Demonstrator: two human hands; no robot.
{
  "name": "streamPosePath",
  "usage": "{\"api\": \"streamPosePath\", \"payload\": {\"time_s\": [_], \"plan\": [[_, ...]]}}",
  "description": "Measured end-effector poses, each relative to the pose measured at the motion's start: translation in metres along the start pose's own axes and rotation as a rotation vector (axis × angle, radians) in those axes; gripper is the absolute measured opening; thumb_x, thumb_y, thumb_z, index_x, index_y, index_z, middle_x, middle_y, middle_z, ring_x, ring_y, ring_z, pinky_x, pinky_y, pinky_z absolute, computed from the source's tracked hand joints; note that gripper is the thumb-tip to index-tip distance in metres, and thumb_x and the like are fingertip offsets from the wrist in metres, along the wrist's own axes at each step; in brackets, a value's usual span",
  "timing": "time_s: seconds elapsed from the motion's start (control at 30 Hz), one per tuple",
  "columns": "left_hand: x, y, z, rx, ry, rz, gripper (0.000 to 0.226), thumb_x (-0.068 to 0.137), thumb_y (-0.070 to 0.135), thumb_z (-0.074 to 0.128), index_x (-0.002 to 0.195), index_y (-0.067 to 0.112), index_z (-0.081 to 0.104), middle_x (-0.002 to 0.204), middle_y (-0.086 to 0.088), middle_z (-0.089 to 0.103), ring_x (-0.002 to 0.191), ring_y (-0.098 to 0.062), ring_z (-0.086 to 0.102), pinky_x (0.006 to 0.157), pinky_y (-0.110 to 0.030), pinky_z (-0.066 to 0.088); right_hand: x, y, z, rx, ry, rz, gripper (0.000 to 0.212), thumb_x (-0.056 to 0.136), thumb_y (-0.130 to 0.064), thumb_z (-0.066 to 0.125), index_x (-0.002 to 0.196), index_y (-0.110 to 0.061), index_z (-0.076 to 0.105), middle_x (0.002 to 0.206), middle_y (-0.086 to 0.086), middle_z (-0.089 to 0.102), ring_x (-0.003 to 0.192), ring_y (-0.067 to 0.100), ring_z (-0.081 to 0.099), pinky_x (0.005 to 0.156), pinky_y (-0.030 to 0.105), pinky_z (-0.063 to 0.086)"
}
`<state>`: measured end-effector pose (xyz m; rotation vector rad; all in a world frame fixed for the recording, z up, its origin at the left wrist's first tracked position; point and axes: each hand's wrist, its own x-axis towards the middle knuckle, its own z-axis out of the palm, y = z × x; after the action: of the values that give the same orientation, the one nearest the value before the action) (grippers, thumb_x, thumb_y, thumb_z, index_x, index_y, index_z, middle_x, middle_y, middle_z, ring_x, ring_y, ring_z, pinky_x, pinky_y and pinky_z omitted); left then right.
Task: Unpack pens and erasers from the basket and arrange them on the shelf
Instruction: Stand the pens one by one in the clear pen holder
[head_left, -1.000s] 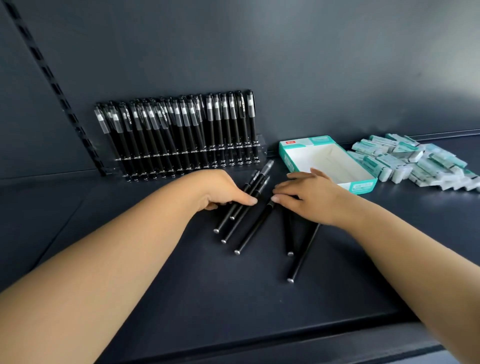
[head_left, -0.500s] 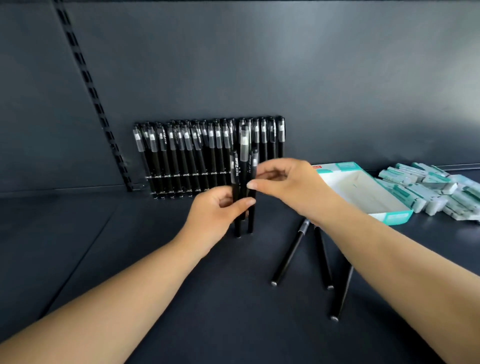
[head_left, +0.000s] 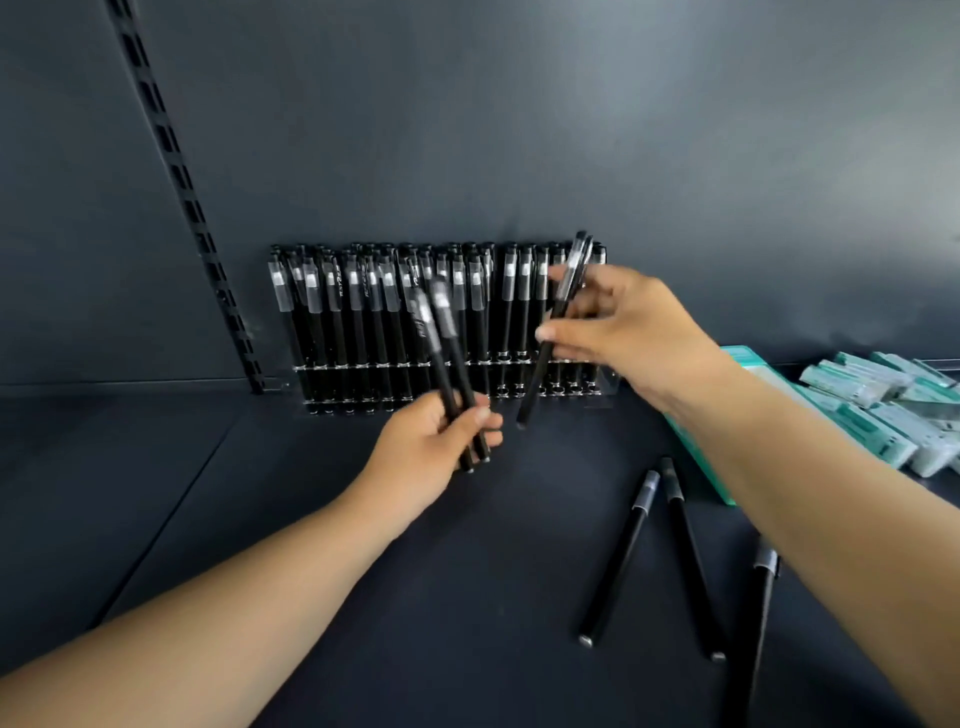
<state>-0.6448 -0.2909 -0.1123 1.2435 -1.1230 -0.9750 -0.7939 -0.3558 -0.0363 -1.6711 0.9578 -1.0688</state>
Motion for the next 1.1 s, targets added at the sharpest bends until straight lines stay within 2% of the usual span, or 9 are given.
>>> {"api": "streamPosePath", "payload": {"time_s": [0.07, 0.13, 0.2, 0.37, 0.53, 0.67, 0.9, 1.0, 1.1], "plan": [[0.011, 0.001, -0.008, 0.017, 0.056, 0.062, 0.015, 0.095, 0.01, 0.044, 0.09, 0.021, 0.052, 0.086, 0.005, 0.065, 0.068, 0.002, 0.066, 0.066, -0.018, 0.054, 0.016, -0.006, 0.002, 0.02, 0.08, -0.038, 0.039, 0.078, 0.005, 0.065, 0.114, -0.006, 0.055, 0.076, 0.0, 0.057, 0.073, 0.011, 0.06, 0.073, 0.022, 0.056], [0.018, 0.001, -0.015, 0.037, 0.063, 0.1, 0.015, 0.096, 0.011, 0.041, 0.093, 0.025, 0.047, 0.091, 0.007, 0.065, 0.072, 0.001, 0.067, 0.072, -0.023, 0.055, 0.03, -0.007, 0.006, 0.043, 0.117, -0.055, 0.023, 0.08, 0.004, 0.064, 0.096, -0.011, 0.058, 0.083, 0.002, 0.063, 0.079, 0.011, 0.062, 0.073, 0.02, 0.055], [0.021, -0.001, -0.018, 0.061, 0.043, 0.107, 0.016, 0.096, 0.011, 0.04, 0.093, 0.026, 0.041, 0.093, 0.008, 0.064, 0.074, -0.001, 0.067, 0.075, -0.027, 0.055, 0.038, -0.004, 0.012, 0.036, 0.141, -0.071, 0.02, 0.081, 0.002, 0.063, 0.082, -0.017, 0.057, 0.083, -0.001, 0.065, 0.081, 0.011, 0.063, 0.074, 0.022, 0.054], [0.021, -0.007, -0.018, 0.08, -0.016, 0.071, 0.016, 0.095, 0.009, 0.041, 0.09, 0.023, 0.037, 0.092, 0.004, 0.065, 0.078, -0.006, 0.067, 0.076, -0.03, 0.056, 0.043, 0.007, 0.02, -0.066, 0.16, -0.126, 0.017, 0.085, -0.004, 0.061, 0.092, -0.019, 0.058, 0.083, -0.004, 0.063, 0.087, 0.016, 0.064, 0.083, 0.031, 0.054], [0.021, -0.005, -0.018, 0.069, -0.025, 0.044, 0.014, 0.095, 0.008, 0.042, 0.09, 0.021, 0.038, 0.089, 0.004, 0.067, 0.079, -0.005, 0.068, 0.076, -0.029, 0.057, 0.042, 0.005, 0.016, -0.126, 0.122, -0.149, 0.022, 0.085, -0.006, 0.061, 0.08, -0.026, 0.058, 0.081, -0.005, 0.064, 0.085, 0.019, 0.067, 0.084, 0.035, 0.054], [0.021, -0.004, -0.019, 0.052, -0.007, 0.026, 0.011, 0.095, 0.008, 0.043, 0.091, 0.018, 0.04, 0.087, 0.002, 0.067, 0.077, -0.003, 0.068, 0.073, -0.026, 0.056, 0.04, 0.003, 0.012, -0.119, 0.114, -0.156, 0.02, 0.086, -0.004, 0.06, 0.085, -0.024, 0.059, 0.081, -0.007, 0.064, 0.089, 0.018, 0.066, 0.082, 0.029, 0.055], [0.023, -0.007, -0.021, -0.009, 0.012, -0.008, 0.01, 0.093, 0.007, 0.046, 0.093, 0.017, 0.048, 0.09, 0.0, 0.066, 0.083, -0.008, 0.069, 0.073, -0.027, 0.056, 0.039, 0.004, 0.012, -0.036, 0.061, -0.125, 0.027, 0.086, 0.0, 0.057, 0.081, -0.027, 0.059, 0.082, -0.006, 0.064, 0.089, 0.011, 0.065, 0.079, 0.022, 0.055], [0.023, -0.008, -0.022, -0.008, 0.0, -0.006, 0.011, 0.093, 0.007, 0.047, 0.093, 0.017, 0.049, 0.088, 0.0, 0.067, 0.084, -0.009, 0.069, 0.074, -0.027, 0.056, 0.04, 0.012, 0.016, -0.073, 0.03, -0.097, 0.027, 0.086, -0.001, 0.057, 0.08, -0.027, 0.058, 0.081, -0.008, 0.064, 0.086, 0.011, 0.064, 0.08, 0.024, 0.055], [0.023, -0.009, -0.023, -0.002, -0.016, -0.001, 0.012, 0.093, 0.007, 0.047, 0.093, 0.018, 0.05, 0.087, 0.002, 0.069, 0.086, -0.008, 0.068, 0.075, -0.027, 0.055, 0.04, 0.02, 0.02, -0.196, -0.007, -0.05, 0.017, 0.085, -0.006, 0.061, 0.078, -0.021, 0.059, 0.077, -0.009, 0.063, 0.084, 0.016, 0.066, 0.082, 0.028, 0.054]]}}
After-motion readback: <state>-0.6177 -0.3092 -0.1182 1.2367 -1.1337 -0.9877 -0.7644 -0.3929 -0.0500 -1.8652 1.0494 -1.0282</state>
